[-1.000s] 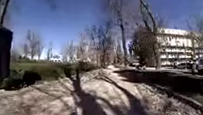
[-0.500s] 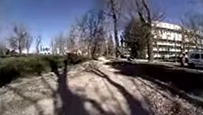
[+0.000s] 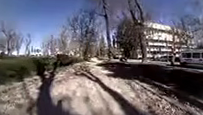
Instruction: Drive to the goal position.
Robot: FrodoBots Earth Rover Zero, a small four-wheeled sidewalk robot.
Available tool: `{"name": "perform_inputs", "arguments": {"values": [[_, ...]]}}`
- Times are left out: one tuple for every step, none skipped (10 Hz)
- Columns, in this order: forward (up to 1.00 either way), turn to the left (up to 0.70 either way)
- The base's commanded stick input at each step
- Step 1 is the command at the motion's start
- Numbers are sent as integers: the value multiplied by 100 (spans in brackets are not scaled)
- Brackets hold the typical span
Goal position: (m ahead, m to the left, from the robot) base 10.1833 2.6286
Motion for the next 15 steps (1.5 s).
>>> {"name": "perform_inputs", "arguments": {"values": [[98,-2],[98,0],[98,0],[98,0],[98,4],[98,8],[98,11],[98,12],[98,12],[98,13],[98,17],[98,32],[98,37],[98,32],[98,22]]}}
